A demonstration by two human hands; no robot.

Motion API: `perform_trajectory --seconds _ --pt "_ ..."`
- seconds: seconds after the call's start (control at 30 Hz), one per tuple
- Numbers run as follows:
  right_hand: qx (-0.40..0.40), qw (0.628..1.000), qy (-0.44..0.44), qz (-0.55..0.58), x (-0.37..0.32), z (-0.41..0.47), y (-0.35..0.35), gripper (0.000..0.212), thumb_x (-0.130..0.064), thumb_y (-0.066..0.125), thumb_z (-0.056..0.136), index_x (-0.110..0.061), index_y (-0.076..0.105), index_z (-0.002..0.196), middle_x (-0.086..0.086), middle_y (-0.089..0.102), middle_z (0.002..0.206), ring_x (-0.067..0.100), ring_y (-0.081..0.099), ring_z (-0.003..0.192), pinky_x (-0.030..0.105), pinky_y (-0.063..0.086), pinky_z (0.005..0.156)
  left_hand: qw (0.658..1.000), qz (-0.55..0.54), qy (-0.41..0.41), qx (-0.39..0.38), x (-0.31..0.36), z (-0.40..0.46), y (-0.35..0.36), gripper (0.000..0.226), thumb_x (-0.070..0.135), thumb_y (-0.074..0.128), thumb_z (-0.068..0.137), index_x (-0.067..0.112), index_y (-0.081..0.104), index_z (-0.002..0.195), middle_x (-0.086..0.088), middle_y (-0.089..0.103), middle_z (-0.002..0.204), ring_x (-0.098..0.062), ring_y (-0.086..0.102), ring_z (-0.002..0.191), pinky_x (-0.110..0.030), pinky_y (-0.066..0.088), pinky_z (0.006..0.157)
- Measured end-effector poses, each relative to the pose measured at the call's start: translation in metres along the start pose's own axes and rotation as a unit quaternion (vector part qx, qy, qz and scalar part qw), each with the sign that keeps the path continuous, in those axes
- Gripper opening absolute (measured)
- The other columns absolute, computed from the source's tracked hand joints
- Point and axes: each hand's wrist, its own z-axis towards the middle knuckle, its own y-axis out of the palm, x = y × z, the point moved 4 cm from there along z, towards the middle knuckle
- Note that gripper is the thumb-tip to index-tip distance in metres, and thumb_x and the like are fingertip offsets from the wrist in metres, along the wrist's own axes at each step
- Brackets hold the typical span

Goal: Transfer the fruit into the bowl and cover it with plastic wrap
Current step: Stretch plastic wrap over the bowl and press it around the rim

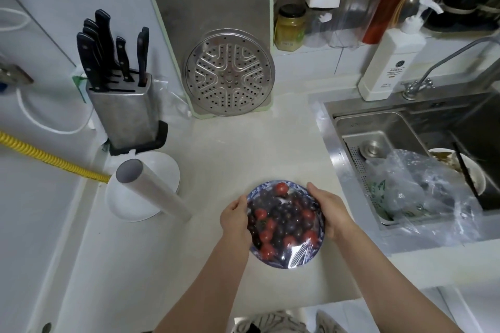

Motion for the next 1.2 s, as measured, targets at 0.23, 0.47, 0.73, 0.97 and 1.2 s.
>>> perform_trajectory --seconds 0.23,0.47,0.73,0.97,1.2 --pt "-0.002 0.999 0.030 0.023 -0.015 0.017 0.003 0.028 -0.010 0.072 0.077 0.005 0.066 0.101 0.017 0.070 0.087 0.027 0.065 0.073 0.029 0.051 0.063 0.996 0.065 0.055 -0.032 0.020 0.008 -0.002 0.015 0.008 0.062 0.085 0.003 0.068 0.098 -0.012 0.068 0.095 -0.026 0.065 0.083 -0.039 0.053 0.086" --pt "-0.026 0.994 0.073 0.072 -0.007 0.030 0.001 0.037 -0.016 0.073 0.078 0.005 0.064 0.107 0.019 0.070 0.092 0.030 0.066 0.077 0.032 0.053 0.068 0.936 0.266 0.152 -0.173 0.052 -0.001 0.037 0.042 0.044 0.044 0.097 0.015 0.068 0.115 0.003 0.064 0.113 -0.014 0.058 0.104 -0.028 0.041 0.095" --pt "-0.022 0.993 0.094 0.062 -0.003 0.032 0.002 0.064 -0.028 0.084 0.052 0.008 0.068 0.102 0.024 0.070 0.096 0.033 0.068 0.079 0.036 0.055 0.071 0.944 0.240 0.185 -0.129 0.040 0.000 0.037 0.048 0.050 0.032 0.099 0.024 0.072 0.100 0.009 0.068 0.092 -0.005 0.062 0.086 -0.019 0.045 0.073" --pt "0.036 0.997 0.015 0.072 -0.010 0.026 0.002 0.036 -0.007 0.076 0.074 -0.007 0.058 0.105 0.012 0.067 0.087 0.023 0.065 0.066 0.027 0.052 0.057 0.953 0.210 0.169 -0.140 0.041 0.002 0.034 0.063 0.057 0.019 0.097 0.025 0.073 0.092 0.001 0.071 0.100 -0.015 0.065 0.096 -0.032 0.046 0.092" --pt "0.039 0.989 -0.136 0.052 -0.023 0.019 -0.007 0.020 -0.006 0.044 0.096 -0.006 0.055 0.112 0.008 0.067 0.112 0.017 0.062 0.108 0.030 0.046 0.096 0.967 0.159 0.163 -0.117 0.036 0.001 0.028 0.068 0.057 0.020 0.097 0.016 0.074 0.102 0.001 0.071 0.100 -0.013 0.065 0.091 -0.026 0.048 0.079"
